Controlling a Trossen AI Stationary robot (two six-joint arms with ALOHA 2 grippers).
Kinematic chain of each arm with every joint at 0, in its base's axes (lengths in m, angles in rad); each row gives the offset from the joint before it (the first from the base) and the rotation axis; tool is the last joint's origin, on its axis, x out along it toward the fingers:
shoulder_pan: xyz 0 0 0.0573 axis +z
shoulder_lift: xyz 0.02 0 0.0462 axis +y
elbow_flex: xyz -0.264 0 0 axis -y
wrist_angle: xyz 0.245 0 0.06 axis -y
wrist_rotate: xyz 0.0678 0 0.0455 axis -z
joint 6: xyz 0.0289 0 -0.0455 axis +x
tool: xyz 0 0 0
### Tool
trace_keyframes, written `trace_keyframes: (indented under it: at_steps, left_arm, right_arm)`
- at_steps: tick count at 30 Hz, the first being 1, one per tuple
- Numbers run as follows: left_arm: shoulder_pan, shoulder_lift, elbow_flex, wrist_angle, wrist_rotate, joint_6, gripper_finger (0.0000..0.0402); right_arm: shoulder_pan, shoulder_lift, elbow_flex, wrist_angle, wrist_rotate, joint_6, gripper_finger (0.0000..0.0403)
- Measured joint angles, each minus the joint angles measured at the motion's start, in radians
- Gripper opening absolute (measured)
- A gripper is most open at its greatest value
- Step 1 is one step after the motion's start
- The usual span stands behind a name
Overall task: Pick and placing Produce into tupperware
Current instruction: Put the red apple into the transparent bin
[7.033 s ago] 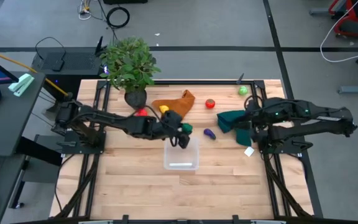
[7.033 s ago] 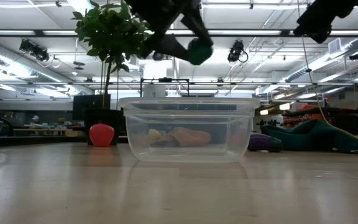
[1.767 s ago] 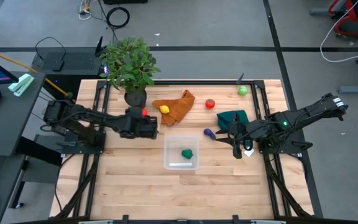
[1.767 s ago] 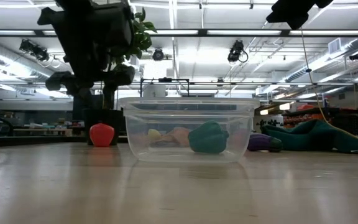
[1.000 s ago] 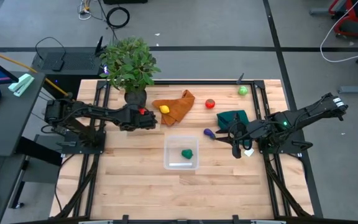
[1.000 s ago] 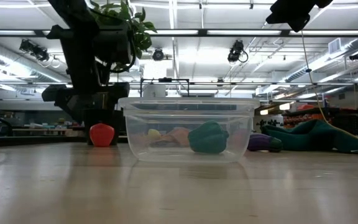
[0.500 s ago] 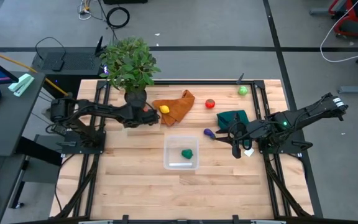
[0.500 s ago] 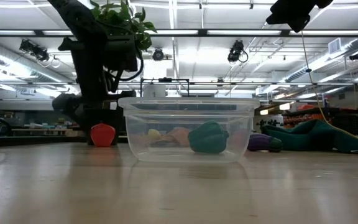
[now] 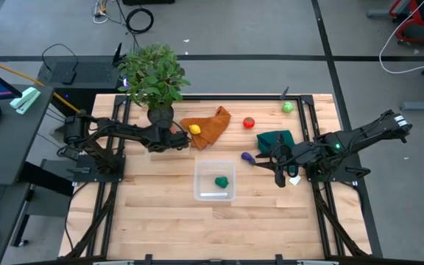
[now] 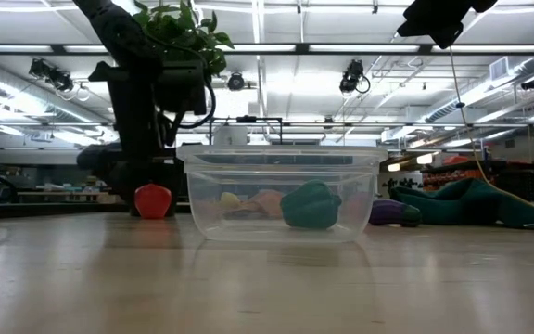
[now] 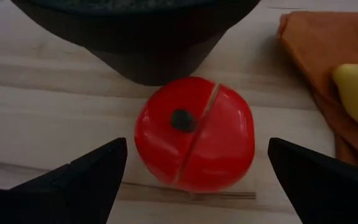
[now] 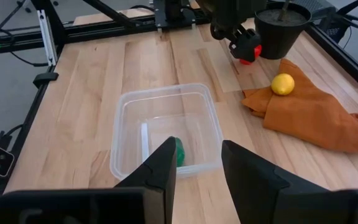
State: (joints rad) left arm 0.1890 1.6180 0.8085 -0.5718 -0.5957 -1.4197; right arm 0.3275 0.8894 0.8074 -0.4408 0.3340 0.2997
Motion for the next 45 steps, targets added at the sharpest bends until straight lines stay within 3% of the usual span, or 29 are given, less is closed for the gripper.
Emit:
trace_keyframes:
  at_steps: [23,35,45]
  left_arm:
    - [0.000,-0.001,0.000,-0.005,-0.002,0.003,0.0378]
    - [0.000,-0.001,0.000,-0.006,-0.002,0.002,0.0376]
    - [0.000,-0.001,0.000,-0.005,-0.001,0.039,0.0350]
  right_arm:
    - [0.000,0.000,0.000,-0.038,0.105,-0.093,0.0095]
    - [0.000,0.000,0.000,-0.037,0.106,-0.084,0.0084]
    - [0.000,0.000,0.000,-0.037,0.105,-0.083,0.0077]
